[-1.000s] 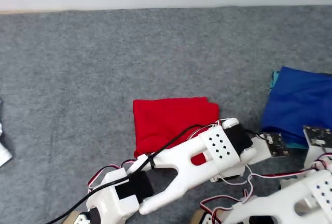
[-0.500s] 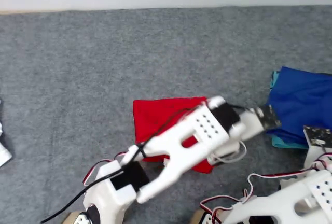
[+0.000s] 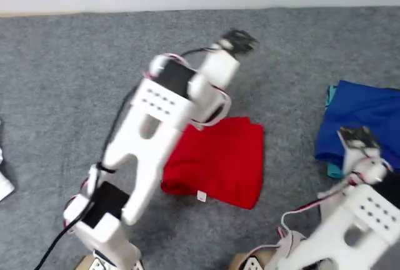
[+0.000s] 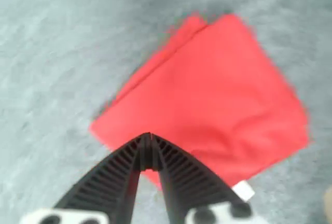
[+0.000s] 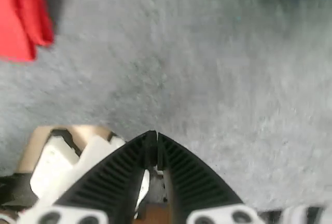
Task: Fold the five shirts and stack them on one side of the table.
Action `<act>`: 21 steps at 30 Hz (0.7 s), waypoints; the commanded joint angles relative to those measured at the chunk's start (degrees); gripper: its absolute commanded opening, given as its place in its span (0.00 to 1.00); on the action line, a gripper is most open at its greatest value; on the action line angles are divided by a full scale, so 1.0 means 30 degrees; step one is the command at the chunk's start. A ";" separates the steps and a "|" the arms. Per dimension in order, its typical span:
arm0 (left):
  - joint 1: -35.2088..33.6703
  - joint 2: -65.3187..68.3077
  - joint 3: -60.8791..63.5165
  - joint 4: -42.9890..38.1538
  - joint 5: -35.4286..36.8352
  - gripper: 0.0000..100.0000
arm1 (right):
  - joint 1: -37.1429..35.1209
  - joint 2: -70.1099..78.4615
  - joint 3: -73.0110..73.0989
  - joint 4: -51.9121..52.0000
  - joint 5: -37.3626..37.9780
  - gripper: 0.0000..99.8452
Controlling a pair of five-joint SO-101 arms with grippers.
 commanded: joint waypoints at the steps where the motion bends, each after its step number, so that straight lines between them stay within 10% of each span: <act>1: -0.2198 -0.1377 0.0952 0.0381 0.0117 0.00 | -0.5201 -0.0132 -0.1875 0.0249 -0.2930 0.01; 11: -0.5919 -0.1319 0.6227 -0.2168 -0.0059 0.00 | -1.7685 0.0718 -0.1934 -0.3678 -0.8117 0.01; 21: -0.9788 -0.1524 0.8161 -0.4571 -0.0938 0.00 | -2.2608 0.7956 -0.6359 -0.4762 -0.9875 0.01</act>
